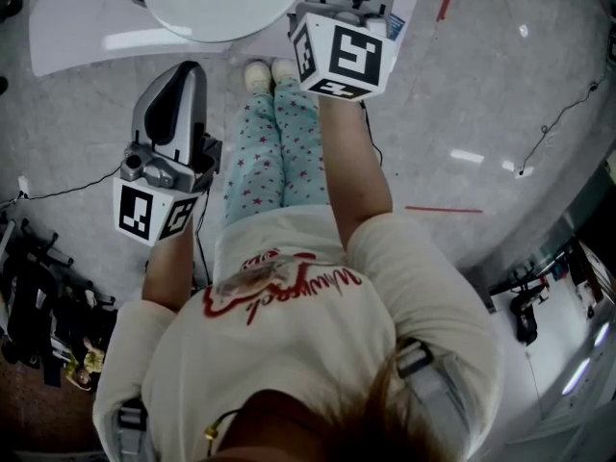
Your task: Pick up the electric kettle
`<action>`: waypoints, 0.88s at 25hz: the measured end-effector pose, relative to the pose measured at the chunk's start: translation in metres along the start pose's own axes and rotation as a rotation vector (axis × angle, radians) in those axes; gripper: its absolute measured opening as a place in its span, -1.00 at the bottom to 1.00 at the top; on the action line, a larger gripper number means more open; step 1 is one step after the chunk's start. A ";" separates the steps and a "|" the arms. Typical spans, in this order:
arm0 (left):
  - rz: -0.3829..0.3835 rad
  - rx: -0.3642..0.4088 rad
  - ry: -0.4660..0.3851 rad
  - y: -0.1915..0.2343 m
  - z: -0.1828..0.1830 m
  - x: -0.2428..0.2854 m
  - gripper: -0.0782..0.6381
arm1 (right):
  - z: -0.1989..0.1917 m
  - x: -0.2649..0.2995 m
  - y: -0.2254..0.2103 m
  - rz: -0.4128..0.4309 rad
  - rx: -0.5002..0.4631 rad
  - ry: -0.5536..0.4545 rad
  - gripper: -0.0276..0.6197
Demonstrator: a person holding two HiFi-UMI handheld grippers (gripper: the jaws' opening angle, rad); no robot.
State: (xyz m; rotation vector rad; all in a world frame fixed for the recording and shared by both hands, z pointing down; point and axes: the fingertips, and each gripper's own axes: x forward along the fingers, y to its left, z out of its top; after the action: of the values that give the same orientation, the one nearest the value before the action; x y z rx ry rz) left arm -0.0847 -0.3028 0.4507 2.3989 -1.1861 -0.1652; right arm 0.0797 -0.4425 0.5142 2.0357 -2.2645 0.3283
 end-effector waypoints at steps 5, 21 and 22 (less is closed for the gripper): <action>-0.003 0.028 -0.021 -0.020 0.024 -0.007 -0.74 | 0.043 -0.016 -0.004 0.000 0.011 -0.017 -0.60; -0.033 0.135 -0.112 -0.096 0.115 -0.004 -0.74 | 0.169 -0.076 -0.035 -0.023 0.038 -0.031 -0.60; -0.034 0.140 -0.118 -0.102 0.120 -0.004 -0.74 | 0.177 -0.079 -0.037 -0.023 0.038 -0.033 -0.60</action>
State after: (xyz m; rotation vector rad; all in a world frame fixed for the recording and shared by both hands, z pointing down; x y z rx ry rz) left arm -0.0497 -0.2877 0.2976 2.5630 -1.2479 -0.2447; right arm 0.1405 -0.4068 0.3303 2.0988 -2.2686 0.3413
